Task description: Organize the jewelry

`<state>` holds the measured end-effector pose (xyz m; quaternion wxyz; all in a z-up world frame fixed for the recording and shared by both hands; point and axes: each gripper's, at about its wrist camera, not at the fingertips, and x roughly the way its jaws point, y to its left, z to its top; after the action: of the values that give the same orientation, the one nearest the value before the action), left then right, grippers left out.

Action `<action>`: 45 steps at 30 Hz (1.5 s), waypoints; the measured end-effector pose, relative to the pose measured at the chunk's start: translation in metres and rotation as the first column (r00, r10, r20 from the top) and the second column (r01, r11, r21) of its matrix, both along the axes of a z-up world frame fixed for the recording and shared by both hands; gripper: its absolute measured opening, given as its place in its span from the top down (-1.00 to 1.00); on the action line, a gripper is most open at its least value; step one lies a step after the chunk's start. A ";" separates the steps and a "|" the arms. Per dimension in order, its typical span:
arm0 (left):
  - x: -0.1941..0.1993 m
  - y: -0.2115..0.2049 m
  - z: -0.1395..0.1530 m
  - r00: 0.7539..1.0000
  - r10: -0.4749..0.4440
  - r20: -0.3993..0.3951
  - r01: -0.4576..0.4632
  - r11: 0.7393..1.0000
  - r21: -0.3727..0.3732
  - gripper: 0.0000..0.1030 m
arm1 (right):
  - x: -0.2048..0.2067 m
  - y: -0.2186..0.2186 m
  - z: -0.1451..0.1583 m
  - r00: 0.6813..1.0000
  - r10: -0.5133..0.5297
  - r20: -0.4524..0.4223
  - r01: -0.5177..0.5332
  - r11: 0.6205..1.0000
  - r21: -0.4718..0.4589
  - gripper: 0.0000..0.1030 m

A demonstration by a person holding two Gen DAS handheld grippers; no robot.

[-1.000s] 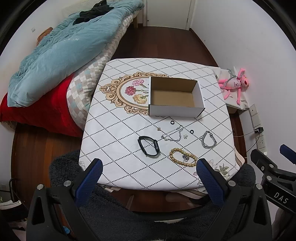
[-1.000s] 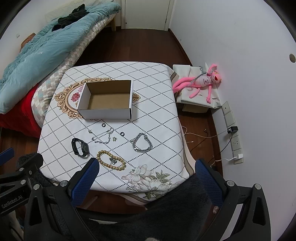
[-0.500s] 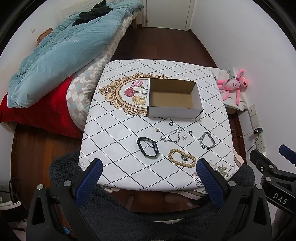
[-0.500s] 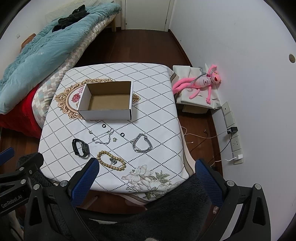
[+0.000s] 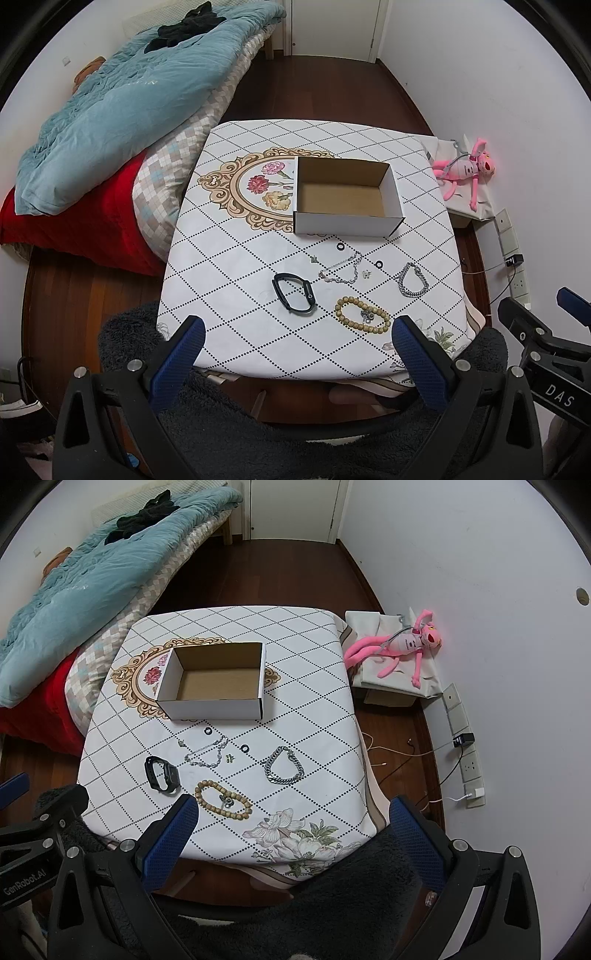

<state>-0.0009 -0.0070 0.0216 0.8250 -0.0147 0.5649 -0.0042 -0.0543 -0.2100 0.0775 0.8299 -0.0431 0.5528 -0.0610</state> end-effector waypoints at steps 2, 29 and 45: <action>0.001 0.000 0.001 1.000 -0.001 -0.002 0.001 1.000 -0.002 -1.00 | 0.000 -0.001 0.001 1.000 -0.001 0.002 0.001 1.000 0.000 -1.00; 0.058 0.030 -0.132 0.990 0.082 -0.119 -0.065 0.988 0.140 -0.92 | 0.058 -0.006 -0.151 0.974 -0.024 -0.223 0.046 0.995 0.091 -0.60; 0.071 0.043 -0.215 0.955 0.066 -0.288 -0.069 0.998 0.001 0.08 | 0.043 0.024 -0.246 0.927 0.025 -0.373 0.011 0.996 0.094 0.19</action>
<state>0.0701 0.0358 -0.1935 0.7338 -0.0380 0.6779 0.0235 -0.0114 -0.1857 -0.1682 0.7108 -0.0166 0.7028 -0.0225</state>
